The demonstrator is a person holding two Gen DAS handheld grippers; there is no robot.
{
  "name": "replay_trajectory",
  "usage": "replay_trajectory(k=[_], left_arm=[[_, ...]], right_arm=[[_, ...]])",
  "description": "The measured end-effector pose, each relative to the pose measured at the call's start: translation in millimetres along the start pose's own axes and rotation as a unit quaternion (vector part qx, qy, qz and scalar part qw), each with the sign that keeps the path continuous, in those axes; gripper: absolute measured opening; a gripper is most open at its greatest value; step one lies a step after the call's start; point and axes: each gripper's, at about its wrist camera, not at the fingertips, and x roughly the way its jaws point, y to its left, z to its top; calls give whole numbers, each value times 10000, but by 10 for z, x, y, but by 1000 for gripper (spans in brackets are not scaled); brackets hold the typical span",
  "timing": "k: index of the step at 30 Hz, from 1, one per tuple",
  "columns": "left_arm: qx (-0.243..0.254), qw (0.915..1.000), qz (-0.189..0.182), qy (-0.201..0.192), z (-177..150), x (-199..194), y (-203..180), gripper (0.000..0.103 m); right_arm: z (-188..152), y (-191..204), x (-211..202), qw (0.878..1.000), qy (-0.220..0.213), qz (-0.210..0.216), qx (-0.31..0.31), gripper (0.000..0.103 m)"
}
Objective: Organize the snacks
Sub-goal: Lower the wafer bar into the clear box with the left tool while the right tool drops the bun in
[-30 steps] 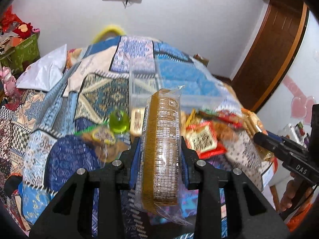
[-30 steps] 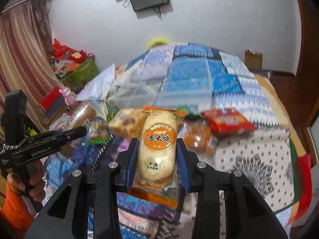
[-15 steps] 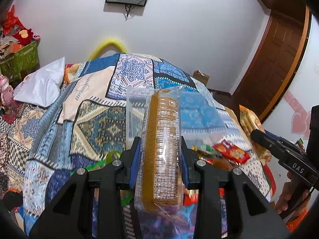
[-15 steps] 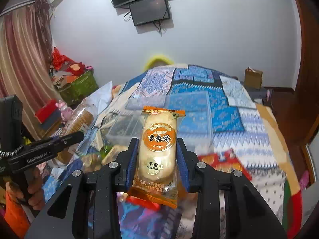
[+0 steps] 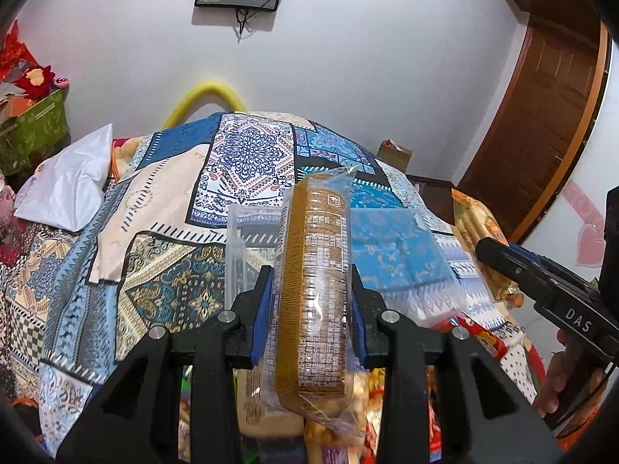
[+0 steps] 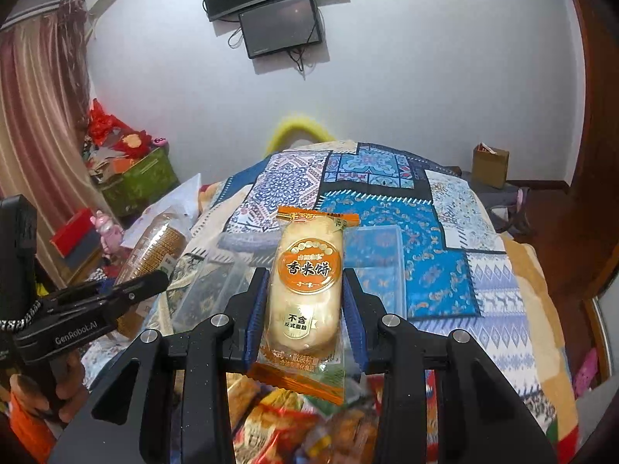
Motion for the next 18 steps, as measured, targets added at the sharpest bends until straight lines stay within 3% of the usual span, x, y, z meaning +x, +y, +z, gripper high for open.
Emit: replay_trajectory(k=[6, 18], left_arm=[[57, 9997, 131, 210, 37, 342, 8, 34], [109, 9968, 208, 765, -28, 940, 76, 34]], right_arm=[[32, -40, 250, 9998, 192, -60, -36, 34], [-111, -136, 828, 9951, 987, -63, -91, 34]])
